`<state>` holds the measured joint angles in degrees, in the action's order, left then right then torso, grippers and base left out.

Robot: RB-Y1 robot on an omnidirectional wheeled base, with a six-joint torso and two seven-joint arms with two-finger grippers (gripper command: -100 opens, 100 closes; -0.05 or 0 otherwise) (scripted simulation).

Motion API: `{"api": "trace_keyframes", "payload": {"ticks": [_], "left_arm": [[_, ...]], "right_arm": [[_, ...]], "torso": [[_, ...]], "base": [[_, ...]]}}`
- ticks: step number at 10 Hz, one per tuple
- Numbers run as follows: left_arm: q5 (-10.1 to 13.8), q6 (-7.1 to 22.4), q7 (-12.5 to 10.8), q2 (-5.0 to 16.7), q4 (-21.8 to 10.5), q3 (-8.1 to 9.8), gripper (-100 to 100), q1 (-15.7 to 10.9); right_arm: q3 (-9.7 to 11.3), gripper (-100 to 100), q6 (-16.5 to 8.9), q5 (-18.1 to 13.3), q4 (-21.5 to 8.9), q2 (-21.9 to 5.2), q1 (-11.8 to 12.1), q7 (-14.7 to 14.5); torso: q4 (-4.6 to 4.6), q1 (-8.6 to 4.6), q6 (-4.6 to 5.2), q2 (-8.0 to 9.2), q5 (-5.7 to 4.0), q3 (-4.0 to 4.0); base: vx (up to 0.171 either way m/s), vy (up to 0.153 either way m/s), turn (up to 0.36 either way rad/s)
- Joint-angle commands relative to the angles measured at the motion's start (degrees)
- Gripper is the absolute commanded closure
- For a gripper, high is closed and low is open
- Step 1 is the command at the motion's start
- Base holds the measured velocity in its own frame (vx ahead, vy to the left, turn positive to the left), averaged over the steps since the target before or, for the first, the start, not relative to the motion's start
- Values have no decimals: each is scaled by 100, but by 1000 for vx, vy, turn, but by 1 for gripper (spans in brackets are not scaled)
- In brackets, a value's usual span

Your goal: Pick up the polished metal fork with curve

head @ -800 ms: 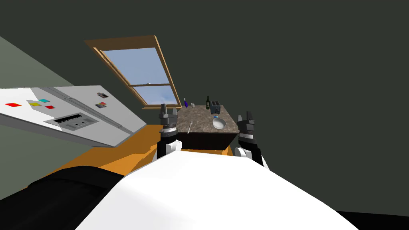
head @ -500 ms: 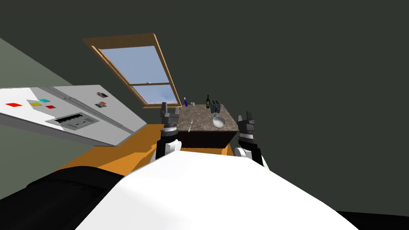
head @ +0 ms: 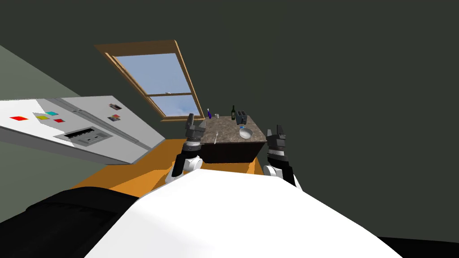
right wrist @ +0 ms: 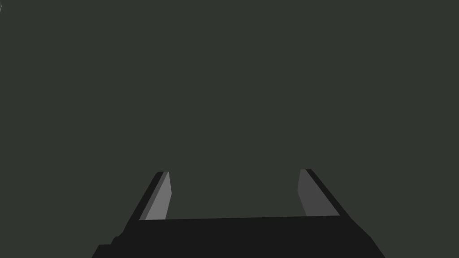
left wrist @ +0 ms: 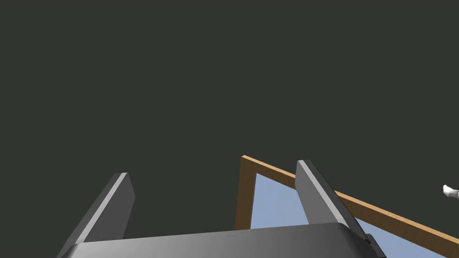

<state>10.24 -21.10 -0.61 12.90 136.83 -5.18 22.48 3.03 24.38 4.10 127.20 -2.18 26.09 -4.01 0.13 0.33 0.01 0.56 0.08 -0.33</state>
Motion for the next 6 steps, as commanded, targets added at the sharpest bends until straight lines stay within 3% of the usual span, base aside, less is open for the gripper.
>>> {"api": "trace_keyframes", "payload": {"ticks": [1, 3, 6], "left_arm": [[59, 90, 0, 187, -21, -44, -100, -58], [289, 352, -17, 571, -55, -161, -100, -161], [413, 494, -23, 946, -87, -225, -100, -207]], "right_arm": [[0, 0, 0, 0, 0, 0, 0, 0], [0, 0, 0, 0, 0, 0, 1, 0], [0, 0, 0, 0, 0, 0, 1, 0]], "torso": [[0, 0, 0, 0, 0, 0], [-4, -15, 0, -19, -3, 11], [-6, -14, 0, -30, -3, 17]], "base": [[-109, 44, -33], [-98, 42, -83], [-65, 34, -58]]}}
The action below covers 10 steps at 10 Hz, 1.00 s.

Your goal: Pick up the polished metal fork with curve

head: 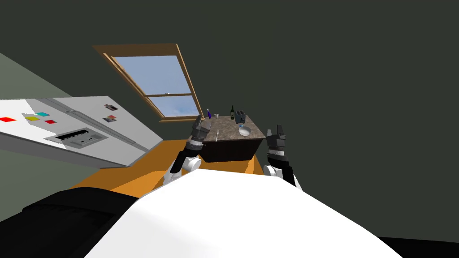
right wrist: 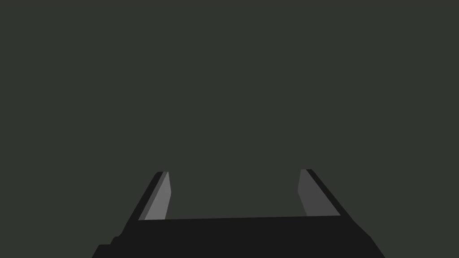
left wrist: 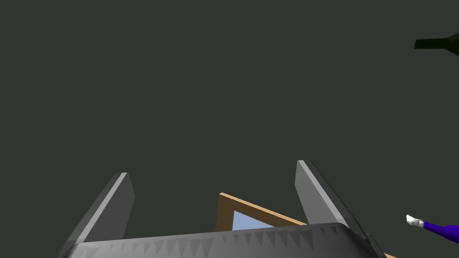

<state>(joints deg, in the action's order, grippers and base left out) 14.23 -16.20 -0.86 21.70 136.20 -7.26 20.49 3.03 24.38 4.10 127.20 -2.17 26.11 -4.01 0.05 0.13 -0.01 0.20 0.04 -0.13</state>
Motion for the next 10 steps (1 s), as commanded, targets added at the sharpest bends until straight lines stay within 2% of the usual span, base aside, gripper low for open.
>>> {"api": "trace_keyframes", "payload": {"ticks": [1, 2, 3, 4, 5, 6, 7, 8, 9, 10], "left_arm": [[144, 153, -2, 286, -65, -83, -100, -50], [144, 153, -2, 351, -65, -83, -100, -50], [278, 309, -3, 572, -118, -152, -100, -86], [278, 309, -3, 653, -118, -152, -100, -86], [416, 470, -2, 877, -182, -222, -100, -117], [416, 470, -2, 972, -182, -222, -100, -117], [557, 636, 1, 1187, -257, -296, -100, -141], [557, 636, 1, 1306, -257, -296, -100, -141], [701, 805, 6, 1487, -343, -371, -100, -158], [701, 805, 6, 1654, -343, -371, -100, -158]], "right_arm": [[0, 0, 0, 0, 0, 0, 0, 0], [0, 0, 0, 0, 0, 0, 0, 0], [0, 0, 0, 0, 0, 0, 0, 0], [0, 0, 0, 0, 0, 0, -1, 0], [0, 0, 0, 0, 0, 0, 0, 0], [0, 0, 0, 0, 0, 0, 0, 0], [0, 0, 0, 0, 0, 0, 0, 0], [0, 0, 0, 0, 0, 0, 0, 0], [0, 0, 0, 0, 0, 0, 0, 0], [0, 0, 0, 0, 0, 0, 0, 0]], "torso": [[0, 0, 0, 0, 0, 0], [-1, -2, 2, 0, -1, 1], [-1, -3, 0, -3, -1, 2], [-1, -2, 2, 0, -1, 1], [-1, -1, -1, -4, 0, 2], [-2, 2, 1, -7, 0, 5], [-2, 2, 0, -11, 0, 6], [-3, 2, 1, -10, 0, 6], [-3, -1, 0, -12, 0, 7], [-3, -2, 1, -13, -1, 8]], "base": [[-58, 18, -95], [-51, 18, -54], [-61, 21, -119], [-46, 24, -56], [-39, 31, -101], [-34, 30, -81], [-38, 29, -113], [-32, 19, -89], [-29, 13, -150], [-24, 18, -87]]}}
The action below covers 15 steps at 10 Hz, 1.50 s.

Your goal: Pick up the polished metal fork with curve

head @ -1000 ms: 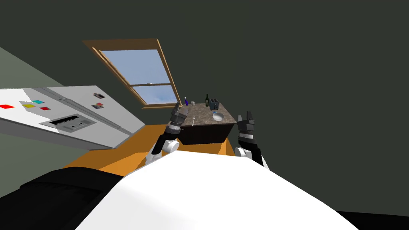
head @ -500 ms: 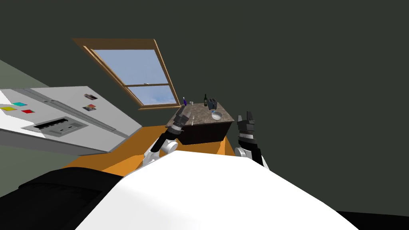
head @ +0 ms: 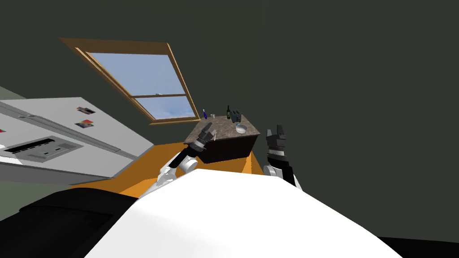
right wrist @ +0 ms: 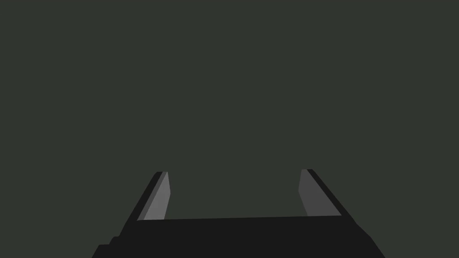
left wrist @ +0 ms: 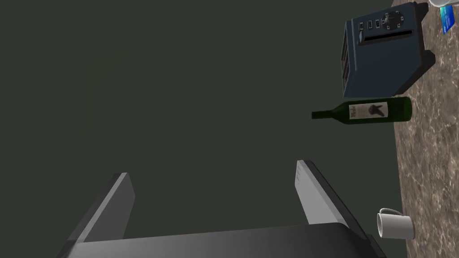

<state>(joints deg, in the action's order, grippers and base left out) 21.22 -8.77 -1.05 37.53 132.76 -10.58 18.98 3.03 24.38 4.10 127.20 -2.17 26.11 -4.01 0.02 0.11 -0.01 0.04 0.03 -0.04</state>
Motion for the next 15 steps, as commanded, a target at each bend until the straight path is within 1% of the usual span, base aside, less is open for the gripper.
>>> {"api": "trace_keyframes", "payload": {"ticks": [1, 2, 3, 4, 5, 6, 7, 8, 9, 11, 12, 13, 14, 15], "left_arm": [[147, 235, 32, 286, -94, -115, -100, -16], [147, 235, 32, 431, -94, -115, -100, -16], [293, 408, 41, 641, -196, -194, -100, -19], [293, 408, 41, 800, -196, -194, -100, -19], [438, 581, 51, 1026, -306, -274, -100, -13], [438, 581, 51, 1176, -306, -274, -100, -13], [582, 753, 63, 1409, -422, -354, -100, 0], [582, 753, 63, 1557, -422, -354, -100, 0], [724, 923, 76, 1721, -544, -434, -100, 19], [724, 923, 76, 1940, -544, -434, -100, 19], [864, 1091, 91, 2157, -671, -512, -100, 44], [864, 1091, 91, 2290, -671, -512, -100, 44], [1000, 1255, 106, 2454, -803, -589, -100, 75], [1000, 1255, 106, 2603, -803, -589, -100, 75]], "right_arm": [[0, 0, 0, 0, 0, 0, 0, 0], [0, 0, 0, 0, 0, 0, 0, 0], [0, 0, 0, 0, 0, 0, 0, 0], [0, 0, 0, 0, 0, 0, 0, 0], [0, 0, 0, 0, 0, 0, 0, 0], [0, 0, 0, 0, 0, 0, 0, 0], [0, 0, 0, 0, 0, 0, 1, 0], [0, 0, 0, 0, 0, 0, 0, 0], [0, 0, 0, 0, 0, 0, 1, 0], [0, 0, 0, 0, 0, 0, 1, 0], [0, 0, 0, 0, 0, 0, 1, 0], [0, 0, 0, 0, 0, 0, 0, 0], [0, 0, 0, 0, 0, 0, 1, 0], [0, 0, 0, 0, 0, 0, 0, 0]], "torso": [[0, 0, 0, 0, 0, 0], [-1, 1, 1, 1, 0, 0], [0, 0, -1, -1, 0, 1], [-1, 0, 1, -2, 0, 2], [-1, -1, -1, -4, 0, 2], [-1, -2, 1, -5, -1, 3], [-2, -1, -1, -7, 0, 4], [-3, -2, 2, -10, 0, 6], [-2, -2, -2, -11, 0, 6], [-3, -2, -2, -13, -1, 7], [-3, -4, -3, -12, 0, 7], [-4, -6, 1, -15, -1, 9], [-3, -4, -2, -15, -1, 9], [-5, -4, 1, -21, 0, 12]], "base": [[-26, 19, -154], [-21, 18, -86], [-17, 15, -164], [-15, 14, -93], [-11, 10, -182], [-7, 14, -84], [-4, 10, -156], [-1, 11, -93], [8, 10, -198], [5, 9, -37], [11, 1, -159], [11, 8, -128], [24, 7, -195], [22, 9, -103]]}}
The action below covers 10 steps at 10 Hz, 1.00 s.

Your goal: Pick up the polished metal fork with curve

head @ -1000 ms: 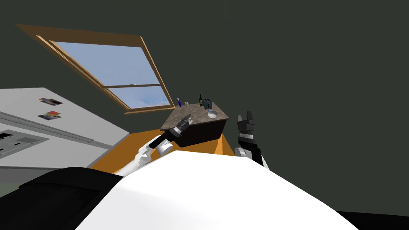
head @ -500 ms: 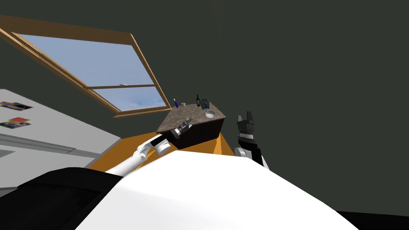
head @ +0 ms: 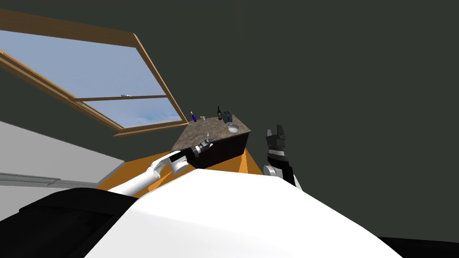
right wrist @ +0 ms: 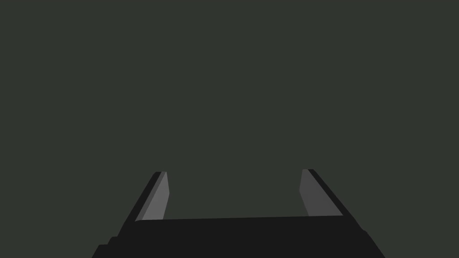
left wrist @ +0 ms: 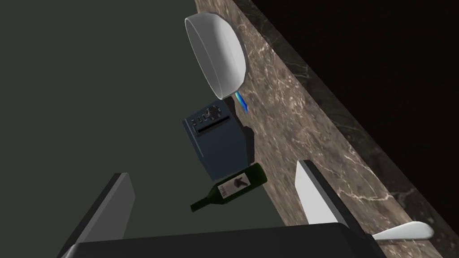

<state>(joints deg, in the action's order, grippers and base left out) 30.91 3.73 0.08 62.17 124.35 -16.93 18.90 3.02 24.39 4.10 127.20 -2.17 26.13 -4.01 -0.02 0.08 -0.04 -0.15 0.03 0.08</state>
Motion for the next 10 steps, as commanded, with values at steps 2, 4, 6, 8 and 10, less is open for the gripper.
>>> {"api": "trace_keyframes", "payload": {"ticks": [2, 4, 6, 8, 10], "left_arm": [[163, 164, 10, 423, -97, -29, -100, 118], [291, 318, 28, 821, -236, -101, -100, 160], [412, 465, 45, 1143, -378, -172, -100, 208], [527, 605, 63, 1517, -520, -242, -100, 263], [635, 735, 80, 1885, -661, -311, -100, 325]], "right_arm": [[0, 0, 0, 0, 0, 0, 0, 0], [0, 0, 0, 0, 0, 0, 0, 0], [0, 0, 0, 0, 0, 0, 0, 0], [0, 0, 0, 0, 0, 0, 0, 0], [0, 0, 0, 0, 0, 0, 1, 0]], "torso": [[1, -2, -1, 4, 0, -3], [0, -2, 2, -1, 0, 0], [-1, -1, 0, -4, 0, 2], [-1, -1, 0, -7, 0, 4], [-2, -2, 0, -9, 0, 5]], "base": [[15, 4, -80], [25, 7, -176], [33, 9, -135], [43, 6, -140], [41, 8, -131]]}}
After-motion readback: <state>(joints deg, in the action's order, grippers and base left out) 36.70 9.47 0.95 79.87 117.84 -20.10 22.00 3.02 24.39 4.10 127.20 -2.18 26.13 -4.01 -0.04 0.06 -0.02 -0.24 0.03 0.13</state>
